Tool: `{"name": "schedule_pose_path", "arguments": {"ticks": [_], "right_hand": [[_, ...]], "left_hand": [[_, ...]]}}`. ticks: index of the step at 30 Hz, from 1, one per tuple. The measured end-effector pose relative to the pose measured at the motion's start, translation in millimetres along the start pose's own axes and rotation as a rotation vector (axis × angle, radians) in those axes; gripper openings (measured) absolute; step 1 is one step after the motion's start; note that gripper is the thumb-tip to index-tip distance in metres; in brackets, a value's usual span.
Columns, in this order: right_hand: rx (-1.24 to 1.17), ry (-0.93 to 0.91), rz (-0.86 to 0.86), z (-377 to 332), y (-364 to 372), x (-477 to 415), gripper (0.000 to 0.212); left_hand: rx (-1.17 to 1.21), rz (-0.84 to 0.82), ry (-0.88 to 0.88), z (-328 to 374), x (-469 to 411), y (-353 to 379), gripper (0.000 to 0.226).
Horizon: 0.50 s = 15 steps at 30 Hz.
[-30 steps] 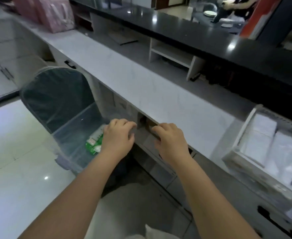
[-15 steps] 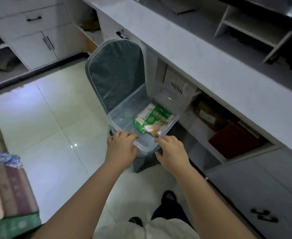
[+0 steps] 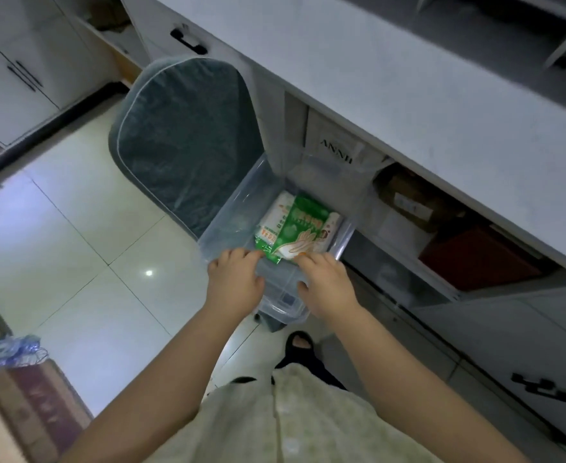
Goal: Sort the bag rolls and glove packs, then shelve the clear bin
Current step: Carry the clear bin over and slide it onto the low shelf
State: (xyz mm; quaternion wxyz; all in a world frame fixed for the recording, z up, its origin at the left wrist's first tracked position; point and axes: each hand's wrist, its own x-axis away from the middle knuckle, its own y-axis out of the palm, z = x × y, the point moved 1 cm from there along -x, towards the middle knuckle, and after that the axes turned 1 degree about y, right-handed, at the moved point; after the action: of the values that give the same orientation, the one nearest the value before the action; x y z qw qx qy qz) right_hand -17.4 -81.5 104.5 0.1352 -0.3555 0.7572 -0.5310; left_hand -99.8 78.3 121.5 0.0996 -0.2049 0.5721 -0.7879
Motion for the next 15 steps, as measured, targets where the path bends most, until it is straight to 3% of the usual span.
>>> {"name": "schedule_pose_path", "arguments": {"ticks": [9,15], "right_hand": [[-0.011,0.176,0.053,-10.1,15.3,-64.3,0.043],[-0.159,0.555,0.119,-30.6,56.4,-75.5,0.053]], "left_hand": [[-0.068,-0.105,0.228,-35.2,-104.3,3.8,0.048],[-0.162,-0.391,0.446,-86.3,-152.3,24.7,0.055]]}}
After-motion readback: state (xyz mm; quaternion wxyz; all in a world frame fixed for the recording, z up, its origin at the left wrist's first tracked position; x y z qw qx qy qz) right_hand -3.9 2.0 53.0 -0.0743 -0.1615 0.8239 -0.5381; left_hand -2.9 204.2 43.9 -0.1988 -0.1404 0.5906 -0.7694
